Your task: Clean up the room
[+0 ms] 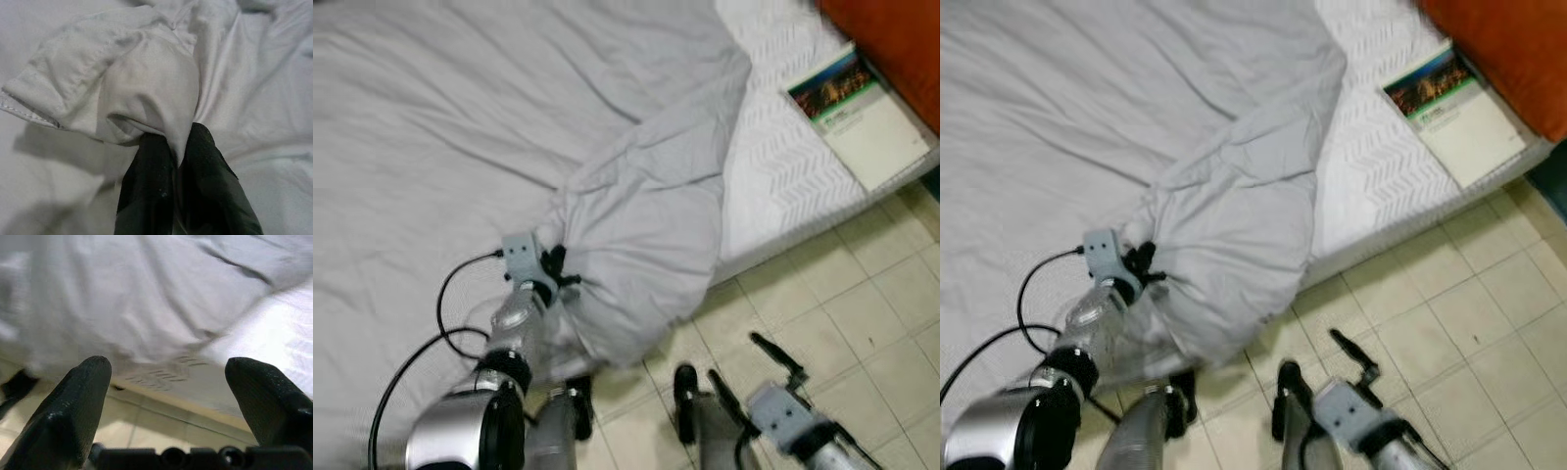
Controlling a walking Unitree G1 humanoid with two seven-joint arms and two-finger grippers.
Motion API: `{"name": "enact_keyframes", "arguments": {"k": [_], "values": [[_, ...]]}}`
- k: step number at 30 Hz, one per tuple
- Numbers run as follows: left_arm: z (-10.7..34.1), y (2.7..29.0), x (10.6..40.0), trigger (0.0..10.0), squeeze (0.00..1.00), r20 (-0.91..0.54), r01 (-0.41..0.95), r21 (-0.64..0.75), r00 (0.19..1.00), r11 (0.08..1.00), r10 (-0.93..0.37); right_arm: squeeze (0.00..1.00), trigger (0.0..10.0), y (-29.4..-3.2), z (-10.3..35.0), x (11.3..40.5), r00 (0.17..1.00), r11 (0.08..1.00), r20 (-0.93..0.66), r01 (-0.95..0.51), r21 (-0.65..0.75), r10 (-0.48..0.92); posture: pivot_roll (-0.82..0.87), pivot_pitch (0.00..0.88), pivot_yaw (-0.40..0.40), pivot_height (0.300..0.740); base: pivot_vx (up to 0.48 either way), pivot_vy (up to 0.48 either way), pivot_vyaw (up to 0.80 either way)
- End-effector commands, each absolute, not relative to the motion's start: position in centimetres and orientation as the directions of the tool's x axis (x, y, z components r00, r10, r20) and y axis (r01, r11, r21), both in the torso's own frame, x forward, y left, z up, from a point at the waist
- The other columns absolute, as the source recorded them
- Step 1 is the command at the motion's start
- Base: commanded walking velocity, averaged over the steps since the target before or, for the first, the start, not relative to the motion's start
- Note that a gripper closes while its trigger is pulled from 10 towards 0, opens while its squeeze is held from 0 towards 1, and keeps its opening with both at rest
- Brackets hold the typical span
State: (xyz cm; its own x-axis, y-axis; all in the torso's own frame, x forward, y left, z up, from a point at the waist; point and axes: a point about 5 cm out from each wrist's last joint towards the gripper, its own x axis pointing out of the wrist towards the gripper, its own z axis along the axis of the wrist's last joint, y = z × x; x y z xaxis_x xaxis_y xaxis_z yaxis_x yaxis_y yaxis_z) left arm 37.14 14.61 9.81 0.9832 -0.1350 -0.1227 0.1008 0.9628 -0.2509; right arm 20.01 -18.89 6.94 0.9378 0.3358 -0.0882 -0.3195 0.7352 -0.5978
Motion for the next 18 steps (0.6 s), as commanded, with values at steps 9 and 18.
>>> {"name": "enact_keyframes", "arguments": {"k": [9,18], "values": [[8.6,12.6,36.5,10.0,0.00,-0.187,0.187,-0.173,0.958,0.967,-0.218,0.00,10.0,-21.8,6.4,21.9,0.982,0.812,-0.082,-0.186,-0.553,0.168,-0.25,0.180,0.099,0.740,0.000,-0.107,0.00],[8.4,11.0,36.5,10.0,0.00,-0.220,0.208,-0.171,0.945,0.963,-0.243,0.00,10.0,-21.1,6.4,23.8,0.969,0.799,-0.091,-0.239,-0.552,0.228,-0.26,0.152,0.104,0.740,0.000,-0.480,0.00]]}}
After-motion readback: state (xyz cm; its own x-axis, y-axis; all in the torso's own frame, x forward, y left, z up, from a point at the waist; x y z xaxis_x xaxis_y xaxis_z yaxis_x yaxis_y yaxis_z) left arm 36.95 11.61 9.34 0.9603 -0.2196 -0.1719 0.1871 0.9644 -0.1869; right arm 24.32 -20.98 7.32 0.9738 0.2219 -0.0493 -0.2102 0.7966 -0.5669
